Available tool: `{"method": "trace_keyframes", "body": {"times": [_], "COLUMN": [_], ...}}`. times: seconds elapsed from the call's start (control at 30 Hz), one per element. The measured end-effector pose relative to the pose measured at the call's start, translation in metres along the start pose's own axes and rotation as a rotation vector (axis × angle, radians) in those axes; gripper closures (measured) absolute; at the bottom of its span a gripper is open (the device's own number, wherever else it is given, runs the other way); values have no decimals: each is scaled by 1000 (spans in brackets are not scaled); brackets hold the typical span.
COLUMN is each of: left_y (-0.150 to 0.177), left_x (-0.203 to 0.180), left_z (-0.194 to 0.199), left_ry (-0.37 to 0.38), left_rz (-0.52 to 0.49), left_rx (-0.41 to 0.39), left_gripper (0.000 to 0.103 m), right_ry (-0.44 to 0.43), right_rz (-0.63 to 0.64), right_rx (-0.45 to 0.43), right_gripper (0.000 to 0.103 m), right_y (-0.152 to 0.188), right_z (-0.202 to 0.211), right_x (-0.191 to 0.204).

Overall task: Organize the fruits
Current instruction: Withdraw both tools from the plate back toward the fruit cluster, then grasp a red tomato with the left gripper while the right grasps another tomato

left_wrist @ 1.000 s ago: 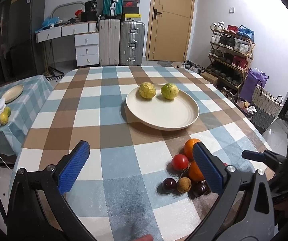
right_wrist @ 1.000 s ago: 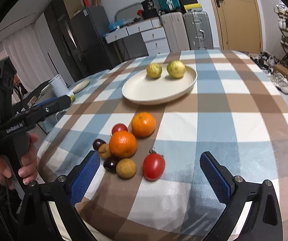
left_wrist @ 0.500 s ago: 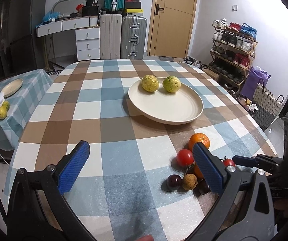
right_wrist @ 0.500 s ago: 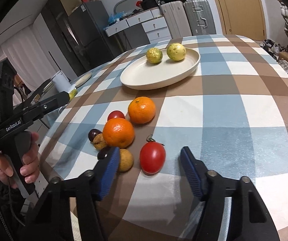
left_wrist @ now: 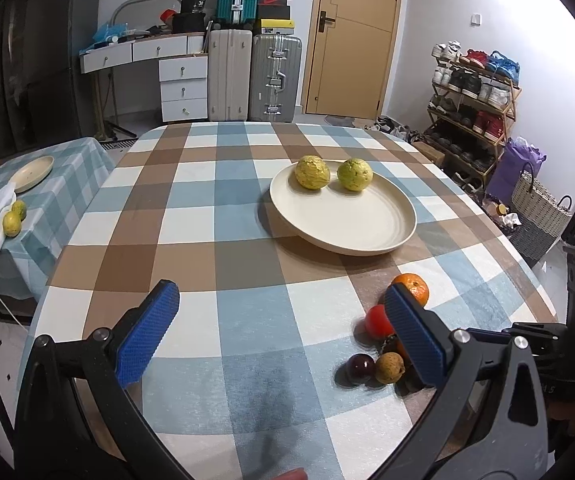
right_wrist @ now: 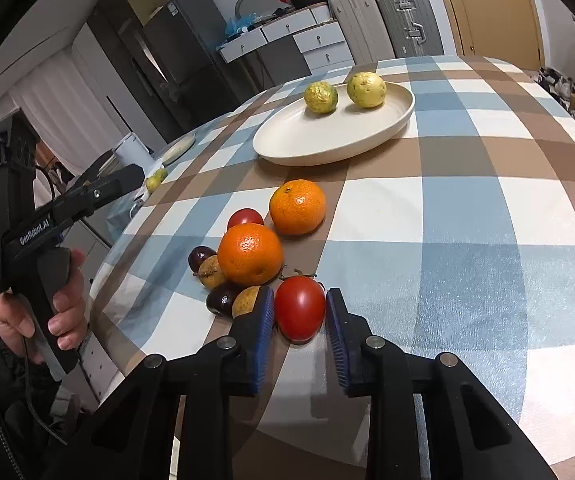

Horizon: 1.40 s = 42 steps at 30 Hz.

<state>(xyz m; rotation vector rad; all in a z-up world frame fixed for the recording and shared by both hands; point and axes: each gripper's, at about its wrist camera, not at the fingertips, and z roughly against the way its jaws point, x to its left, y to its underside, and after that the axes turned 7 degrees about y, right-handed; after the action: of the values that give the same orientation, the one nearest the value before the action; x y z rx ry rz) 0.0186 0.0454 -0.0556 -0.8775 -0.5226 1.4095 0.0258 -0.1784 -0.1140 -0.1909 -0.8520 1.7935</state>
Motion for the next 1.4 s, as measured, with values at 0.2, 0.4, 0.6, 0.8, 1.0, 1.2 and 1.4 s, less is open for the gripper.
{"method": "trace_keyframes", "body": {"times": [0.2,0.4,0.6,0.8,1.0,1.2,1.4], "left_y": [0,1,1,6,6,2,-2], "left_x": [1,-1,-17,-34,-37,-24,-20], "left_z": [-1,-9,-36,-62,-85,-109,-113], "left_ry": [0,31,124,117,200,285,322], "left_rz": [-2,7,4,-41,15,139,160], "left_rx": [6,40,151,231,297,384,421], "left_gripper": [1,1,1,1,1,13,36], "right_ry": [-25,-28,-28,-36,-50,-59,-65], "right_rz": [-13,-22,-26,-34,-38,-45,-53], "right_rx": [-11,-33,-59,-88,-104,-108,-115], "right_gripper": [76,76,76,76,76,76,76], "right_y": [1,-1,-2,-3,-5,-3,-5], "right_z": [3,8,14,19,21,21,23], "right_x": [-4,-8,-11,-15,-18,-21,-24]}}
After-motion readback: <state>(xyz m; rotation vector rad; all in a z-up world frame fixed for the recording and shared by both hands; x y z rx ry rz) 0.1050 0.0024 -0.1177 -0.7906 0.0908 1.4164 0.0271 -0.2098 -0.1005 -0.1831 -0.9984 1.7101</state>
